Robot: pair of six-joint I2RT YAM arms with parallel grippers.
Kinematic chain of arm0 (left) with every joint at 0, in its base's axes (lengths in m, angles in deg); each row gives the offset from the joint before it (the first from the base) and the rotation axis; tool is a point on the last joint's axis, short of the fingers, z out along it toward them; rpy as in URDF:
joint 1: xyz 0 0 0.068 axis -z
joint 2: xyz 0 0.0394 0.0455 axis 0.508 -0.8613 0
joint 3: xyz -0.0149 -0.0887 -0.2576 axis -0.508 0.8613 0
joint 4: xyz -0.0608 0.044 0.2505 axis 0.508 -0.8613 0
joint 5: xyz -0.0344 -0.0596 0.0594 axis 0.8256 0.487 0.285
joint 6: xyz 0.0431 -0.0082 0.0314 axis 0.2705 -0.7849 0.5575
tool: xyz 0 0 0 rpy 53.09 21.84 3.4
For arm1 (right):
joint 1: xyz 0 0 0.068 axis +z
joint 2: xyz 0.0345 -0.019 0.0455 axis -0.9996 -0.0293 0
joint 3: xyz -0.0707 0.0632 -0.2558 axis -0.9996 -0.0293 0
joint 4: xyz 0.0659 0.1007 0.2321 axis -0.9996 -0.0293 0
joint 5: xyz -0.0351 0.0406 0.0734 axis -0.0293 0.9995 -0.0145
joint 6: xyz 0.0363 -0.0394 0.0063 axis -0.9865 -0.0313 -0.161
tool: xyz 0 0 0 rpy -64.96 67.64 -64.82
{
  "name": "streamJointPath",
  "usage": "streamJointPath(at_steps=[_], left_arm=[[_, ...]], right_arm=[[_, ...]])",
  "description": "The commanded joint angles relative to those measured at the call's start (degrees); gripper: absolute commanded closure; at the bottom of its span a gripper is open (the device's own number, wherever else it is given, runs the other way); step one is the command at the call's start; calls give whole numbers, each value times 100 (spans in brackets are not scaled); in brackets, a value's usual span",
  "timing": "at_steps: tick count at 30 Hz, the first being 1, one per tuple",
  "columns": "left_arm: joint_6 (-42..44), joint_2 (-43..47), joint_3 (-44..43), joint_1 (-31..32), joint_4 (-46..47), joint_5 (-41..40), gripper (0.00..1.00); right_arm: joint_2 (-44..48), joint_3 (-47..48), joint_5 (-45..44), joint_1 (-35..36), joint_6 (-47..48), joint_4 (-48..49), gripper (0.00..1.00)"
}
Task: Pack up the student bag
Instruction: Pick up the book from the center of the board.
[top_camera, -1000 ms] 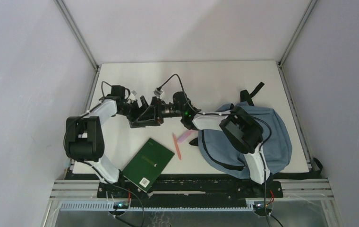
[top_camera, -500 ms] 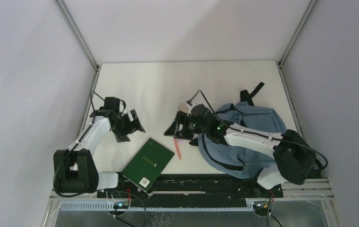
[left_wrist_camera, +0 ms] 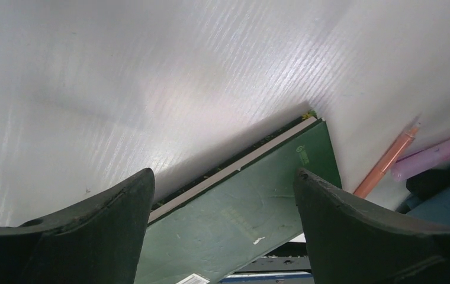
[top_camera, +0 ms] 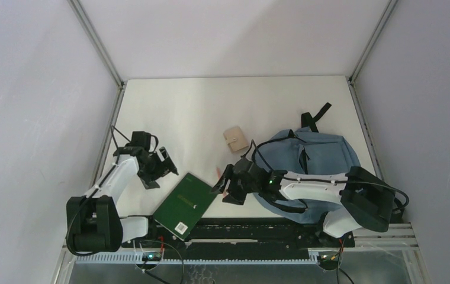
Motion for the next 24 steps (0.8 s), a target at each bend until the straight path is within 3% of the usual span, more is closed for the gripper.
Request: streamJointPath(at_steps=[1,11,24], left_arm=[[-270,-87,253,-21,407,116,10],[-410,-28,560,-21,818,400,12],[-384,-366,663,-21,1104,949,13]], right_arm=[[-198,142,-566,352,-799,509,27],[-1212,142,-875,991,-1671,1520,27],[-2136,142,-1200,1093,-2289,2714,28]])
